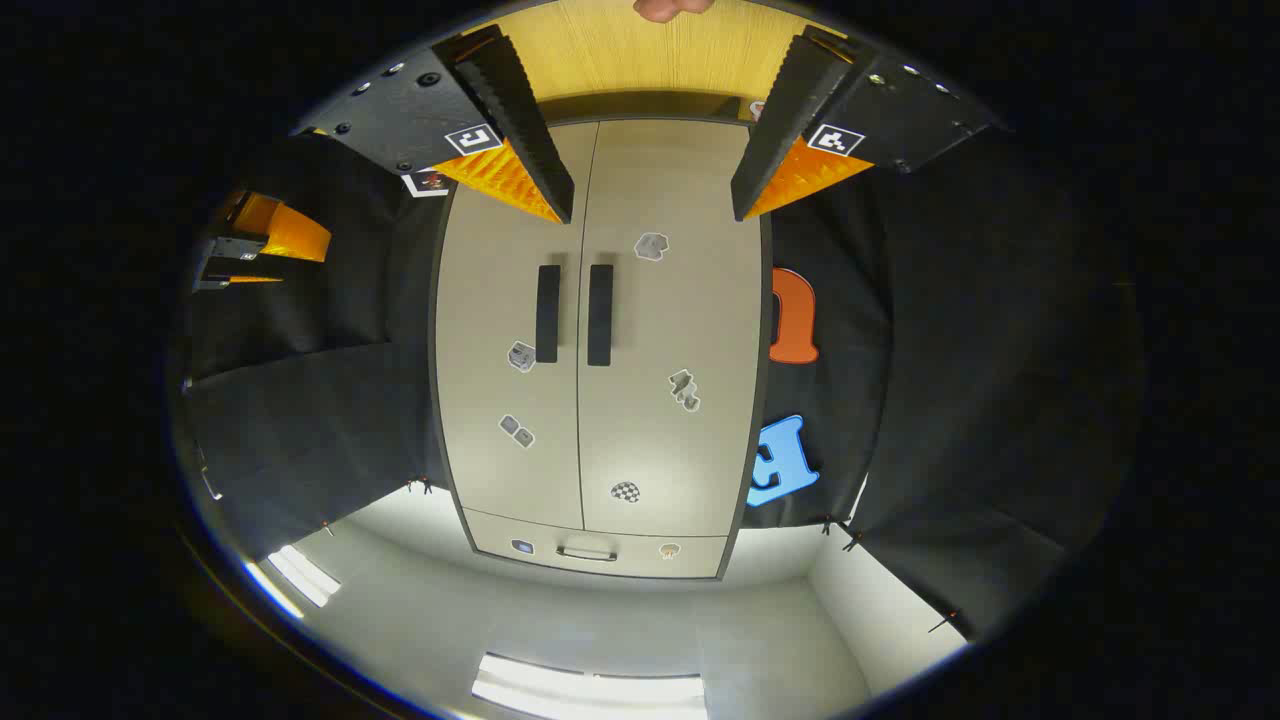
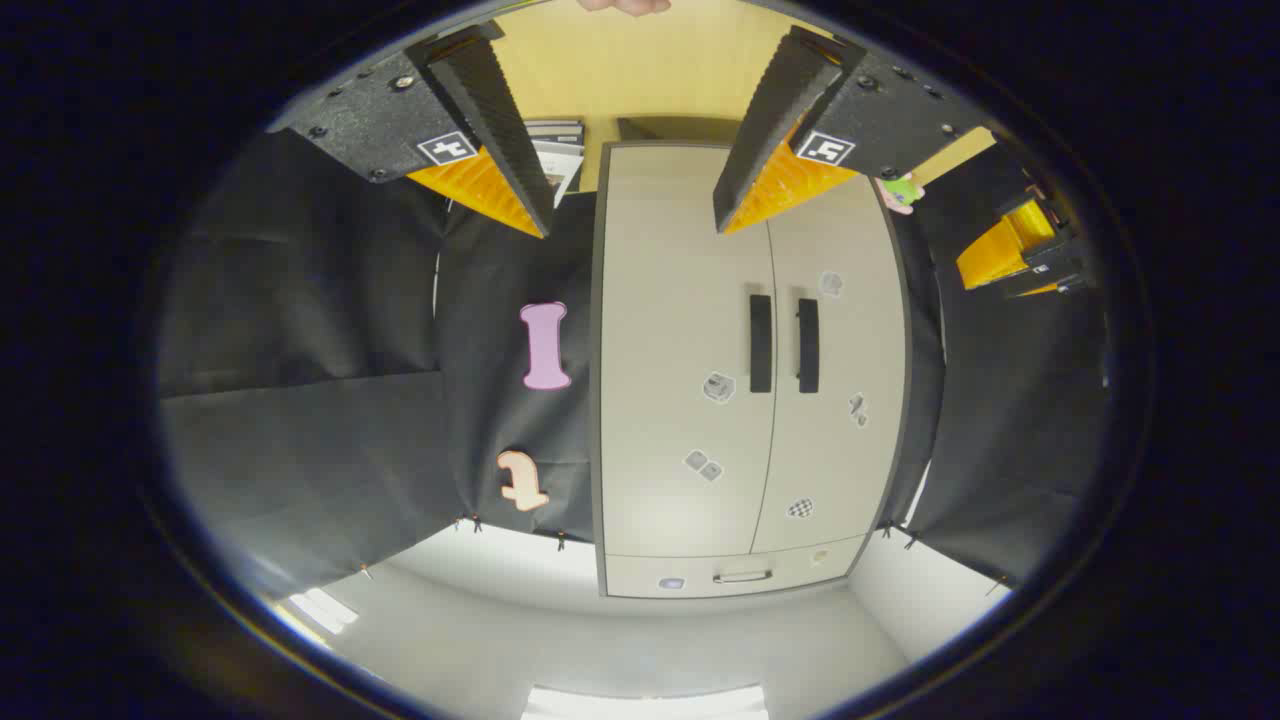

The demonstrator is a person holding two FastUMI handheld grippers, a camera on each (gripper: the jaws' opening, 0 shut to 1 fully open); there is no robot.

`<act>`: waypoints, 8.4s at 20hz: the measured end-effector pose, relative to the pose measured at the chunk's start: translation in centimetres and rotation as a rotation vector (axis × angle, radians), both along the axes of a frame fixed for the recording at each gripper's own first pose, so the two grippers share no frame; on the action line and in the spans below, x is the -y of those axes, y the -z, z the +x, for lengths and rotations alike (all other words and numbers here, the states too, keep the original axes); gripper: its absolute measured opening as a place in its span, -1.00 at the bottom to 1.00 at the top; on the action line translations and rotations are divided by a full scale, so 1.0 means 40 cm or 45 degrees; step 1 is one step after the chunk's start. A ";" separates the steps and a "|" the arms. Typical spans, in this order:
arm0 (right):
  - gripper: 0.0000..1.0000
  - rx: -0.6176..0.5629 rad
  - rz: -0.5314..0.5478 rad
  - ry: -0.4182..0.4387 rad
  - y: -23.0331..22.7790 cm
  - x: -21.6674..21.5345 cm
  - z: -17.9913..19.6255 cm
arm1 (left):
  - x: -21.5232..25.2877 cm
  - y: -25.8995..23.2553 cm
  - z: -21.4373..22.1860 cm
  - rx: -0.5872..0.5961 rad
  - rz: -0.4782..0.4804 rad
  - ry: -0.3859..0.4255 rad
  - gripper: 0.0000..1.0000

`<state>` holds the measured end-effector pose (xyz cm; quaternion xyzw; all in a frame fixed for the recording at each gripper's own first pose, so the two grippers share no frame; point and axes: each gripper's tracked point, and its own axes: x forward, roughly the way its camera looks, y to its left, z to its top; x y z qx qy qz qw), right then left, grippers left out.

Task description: Open the right door of the double-door shoe cabinet with the right hand, and open the left door with the left hand.

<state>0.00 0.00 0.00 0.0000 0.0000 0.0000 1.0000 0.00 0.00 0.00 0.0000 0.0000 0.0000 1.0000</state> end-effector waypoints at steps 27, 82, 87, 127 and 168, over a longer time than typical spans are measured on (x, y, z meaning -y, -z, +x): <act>1.00 -0.042 0.034 -0.141 -0.036 -0.178 0.136 | -0.018 0.018 0.006 -0.036 0.008 0.028 0.89; -0.48 -0.136 -0.044 -0.442 -0.128 -0.150 0.348 | -0.039 0.105 0.022 -0.109 0.029 -0.121 0.89; -0.48 -0.117 -0.080 -0.407 -0.127 -0.031 0.304 | 0.024 0.102 0.035 -0.097 0.020 -0.119 0.90; 0.81 -0.040 0.010 -0.060 -0.032 -0.008 0.058 | 0.134 0.072 -0.027 -0.072 0.036 0.134 0.90; 1.00 -0.029 0.021 -0.033 0.005 0.127 0.080 | 0.118 -0.040 0.699 -0.102 -0.019 0.030 -0.20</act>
